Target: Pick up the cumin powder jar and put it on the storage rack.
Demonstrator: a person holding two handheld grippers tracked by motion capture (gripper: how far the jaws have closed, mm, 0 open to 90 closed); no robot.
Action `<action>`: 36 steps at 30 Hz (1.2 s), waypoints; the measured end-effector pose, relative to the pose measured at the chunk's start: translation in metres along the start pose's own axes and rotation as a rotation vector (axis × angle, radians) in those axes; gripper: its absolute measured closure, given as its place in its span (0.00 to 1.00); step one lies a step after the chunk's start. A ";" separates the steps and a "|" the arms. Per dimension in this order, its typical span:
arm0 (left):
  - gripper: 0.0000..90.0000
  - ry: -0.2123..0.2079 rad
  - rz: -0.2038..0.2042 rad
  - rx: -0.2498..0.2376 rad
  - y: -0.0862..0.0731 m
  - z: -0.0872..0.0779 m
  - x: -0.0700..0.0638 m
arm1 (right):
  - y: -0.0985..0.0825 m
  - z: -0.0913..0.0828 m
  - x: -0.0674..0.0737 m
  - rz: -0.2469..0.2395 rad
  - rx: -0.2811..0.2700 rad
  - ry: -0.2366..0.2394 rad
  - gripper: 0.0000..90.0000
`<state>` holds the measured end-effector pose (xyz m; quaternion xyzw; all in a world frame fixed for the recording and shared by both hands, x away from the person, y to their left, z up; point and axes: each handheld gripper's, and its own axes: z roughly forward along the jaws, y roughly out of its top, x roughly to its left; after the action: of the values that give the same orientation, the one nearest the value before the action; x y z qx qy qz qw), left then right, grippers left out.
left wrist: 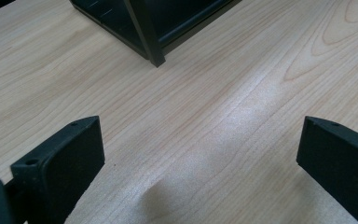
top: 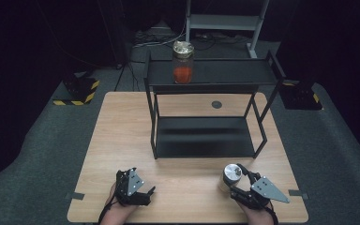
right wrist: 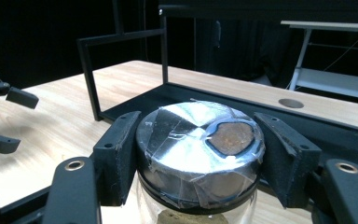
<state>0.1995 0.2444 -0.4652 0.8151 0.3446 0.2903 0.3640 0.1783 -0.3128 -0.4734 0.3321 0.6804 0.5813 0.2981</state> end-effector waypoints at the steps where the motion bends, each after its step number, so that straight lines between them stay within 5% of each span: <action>1: 0.01 -0.001 0.002 0.000 0.000 0.000 0.000 | 0.000 -0.001 -0.001 -0.001 -0.006 -0.004 0.38; 15: 0.01 -0.013 -0.012 -0.010 -0.002 -0.001 0.002 | 0.018 -0.001 -0.003 -0.001 -0.056 -0.001 0.38; 36: 0.01 -0.047 -0.001 -0.018 -0.003 -0.002 0.006 | 0.082 0.019 -0.007 -0.006 -0.103 -0.037 0.38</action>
<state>0.2006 0.2520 -0.4651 0.8182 0.3339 0.2739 0.3796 0.2061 -0.2989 -0.3944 0.3248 0.6449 0.6086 0.3290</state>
